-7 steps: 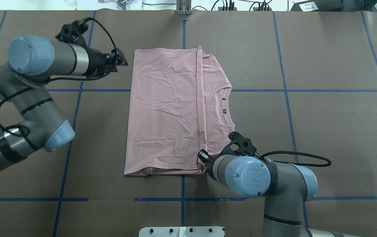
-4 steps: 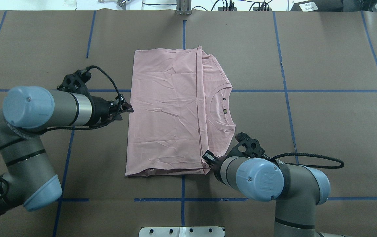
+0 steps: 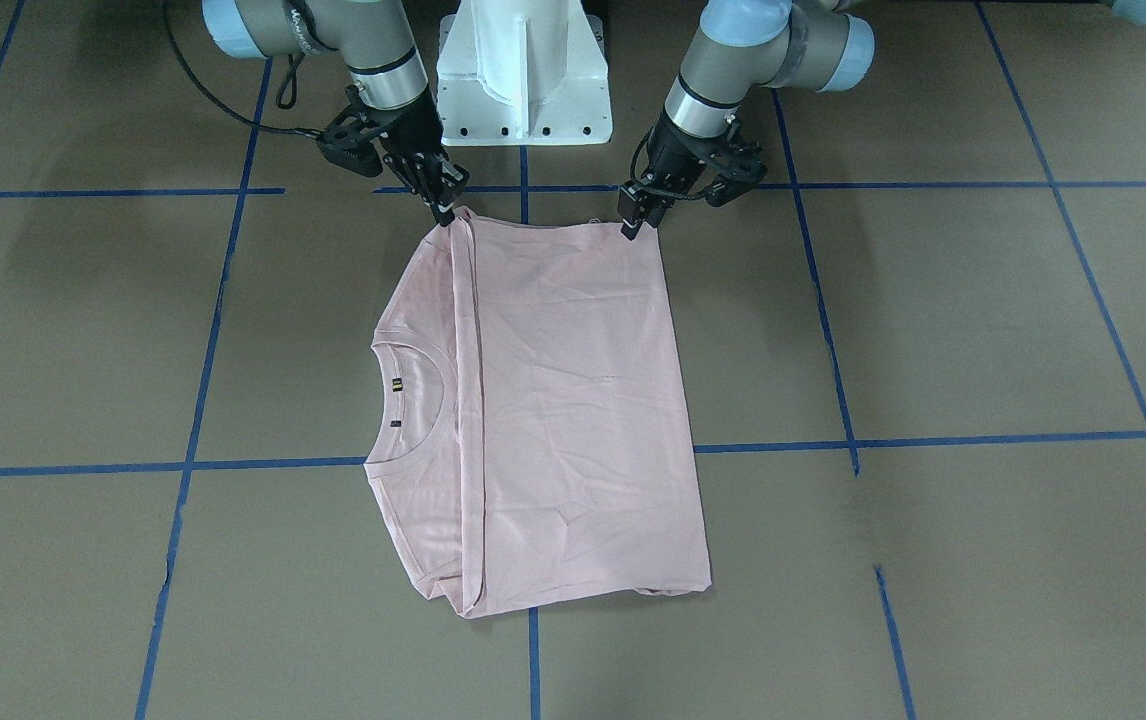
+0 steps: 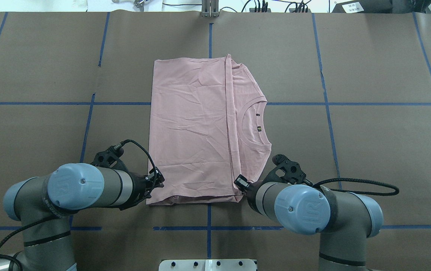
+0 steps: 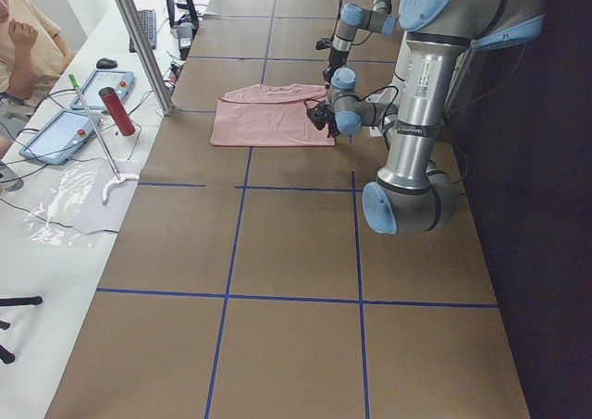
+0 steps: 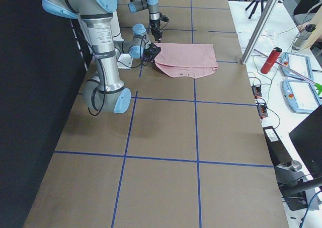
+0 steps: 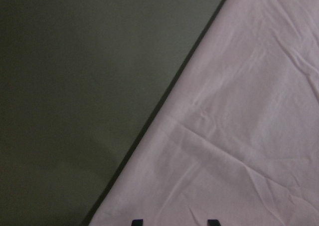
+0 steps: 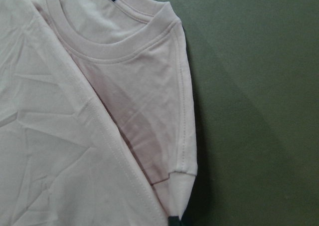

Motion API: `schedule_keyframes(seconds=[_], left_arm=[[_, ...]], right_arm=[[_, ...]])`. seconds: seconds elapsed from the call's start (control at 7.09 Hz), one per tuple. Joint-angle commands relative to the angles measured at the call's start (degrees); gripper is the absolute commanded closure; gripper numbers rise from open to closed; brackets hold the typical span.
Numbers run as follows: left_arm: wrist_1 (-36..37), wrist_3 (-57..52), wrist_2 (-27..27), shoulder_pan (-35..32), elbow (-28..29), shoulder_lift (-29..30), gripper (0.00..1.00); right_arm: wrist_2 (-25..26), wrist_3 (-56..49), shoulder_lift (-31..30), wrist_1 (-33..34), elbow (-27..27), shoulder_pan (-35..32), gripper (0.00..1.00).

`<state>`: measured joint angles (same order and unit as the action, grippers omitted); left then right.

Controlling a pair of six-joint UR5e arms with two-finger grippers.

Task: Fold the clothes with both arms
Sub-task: 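Lower both grippers to the shirt's near corners and grasp them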

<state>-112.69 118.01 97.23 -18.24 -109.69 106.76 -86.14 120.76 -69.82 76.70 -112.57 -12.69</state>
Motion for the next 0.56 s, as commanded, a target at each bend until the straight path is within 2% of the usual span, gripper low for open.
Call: schedule_keyframes(seconds=[0.0,0.42], left_arm=[[0.27,0.55,-0.71,1.1,1.05,-0.5,0.47],[0.27,0.55,-0.72,1.19,1.32,-1.21,0.45]], right_arm=[[0.01,0.0,-0.06,-0.06,-0.02,0.03,1.0],[-0.17,0.0,0.03,-0.06,-0.11,0.03,1.0]])
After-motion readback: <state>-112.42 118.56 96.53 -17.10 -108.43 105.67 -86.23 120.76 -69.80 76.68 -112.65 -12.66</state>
